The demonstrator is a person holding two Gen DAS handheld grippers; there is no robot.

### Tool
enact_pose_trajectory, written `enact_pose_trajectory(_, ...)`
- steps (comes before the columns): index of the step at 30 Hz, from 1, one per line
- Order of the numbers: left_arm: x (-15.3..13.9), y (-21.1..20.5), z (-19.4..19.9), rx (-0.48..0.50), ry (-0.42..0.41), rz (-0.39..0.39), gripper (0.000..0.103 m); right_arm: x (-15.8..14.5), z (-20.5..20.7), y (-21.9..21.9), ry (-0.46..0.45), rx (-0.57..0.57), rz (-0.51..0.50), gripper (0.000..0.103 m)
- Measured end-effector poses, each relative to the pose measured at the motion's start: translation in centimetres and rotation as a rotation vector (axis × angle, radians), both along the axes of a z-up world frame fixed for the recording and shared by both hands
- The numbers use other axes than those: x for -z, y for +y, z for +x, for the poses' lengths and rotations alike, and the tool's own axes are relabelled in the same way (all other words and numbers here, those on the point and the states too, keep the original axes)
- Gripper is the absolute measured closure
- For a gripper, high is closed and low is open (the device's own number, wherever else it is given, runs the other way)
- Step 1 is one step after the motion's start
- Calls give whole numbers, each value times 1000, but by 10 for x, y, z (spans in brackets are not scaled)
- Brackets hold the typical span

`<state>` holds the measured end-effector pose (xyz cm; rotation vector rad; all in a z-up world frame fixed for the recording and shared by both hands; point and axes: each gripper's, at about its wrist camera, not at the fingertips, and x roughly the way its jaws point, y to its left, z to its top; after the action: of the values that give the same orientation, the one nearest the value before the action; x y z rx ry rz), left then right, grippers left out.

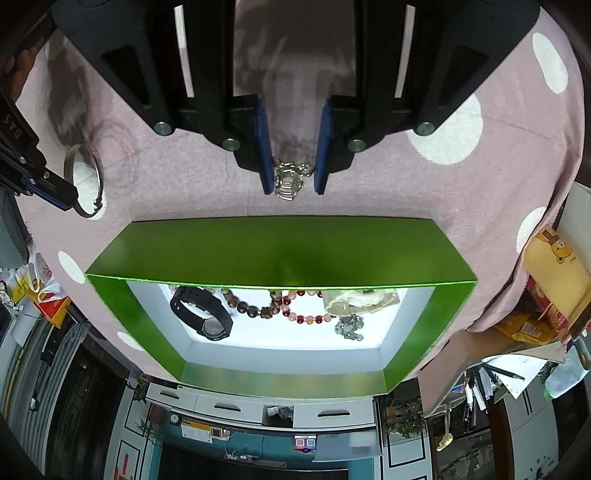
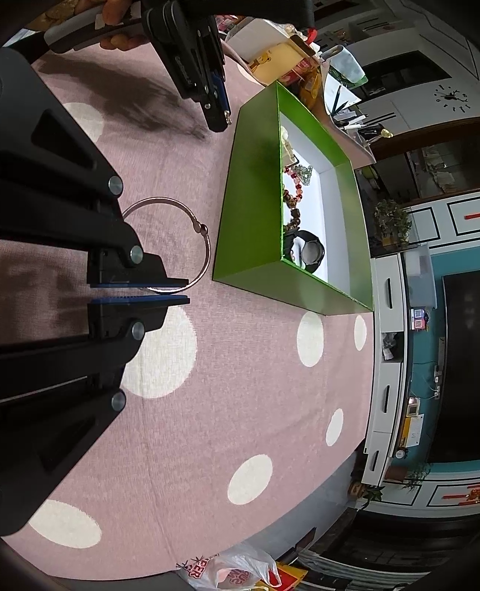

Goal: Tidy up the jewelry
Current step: 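Carry the brooch into the box and open the left tool while the right tool carries the bangle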

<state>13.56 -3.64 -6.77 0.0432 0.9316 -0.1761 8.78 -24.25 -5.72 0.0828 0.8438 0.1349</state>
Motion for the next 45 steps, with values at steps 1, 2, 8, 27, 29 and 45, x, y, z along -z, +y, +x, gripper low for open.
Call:
enact_pose_trajectory(1, -2, 2, -1, 1, -3, -3, 81, -1, 0, 0, -2, 0, 0, 100)
enact_pose_trajectory(2, -4, 3, -3, 0, -6, -6, 81, -2, -1, 0, -4, 0, 0, 100)
enact_pose_trajectory(8, -15, 10, -13, 0, -25, -16, 81, -9, -4, 2, -19, -1, 2, 100)
enact_pose_trajectory(27, -43, 28, -31, -8, -78, -41, 81, -29, -13, 7, -71, -8, 3, 100)
enact_pose_trajectory(29, -47, 28, -32, -6, -88, -43, 81, -32, -14, 8, -78, -10, 3, 100)
enact_pose_trajectory(45, -79, 28, -37, 17, -160, -59, 81, -55, -13, 14, -144, -23, 5, 100)
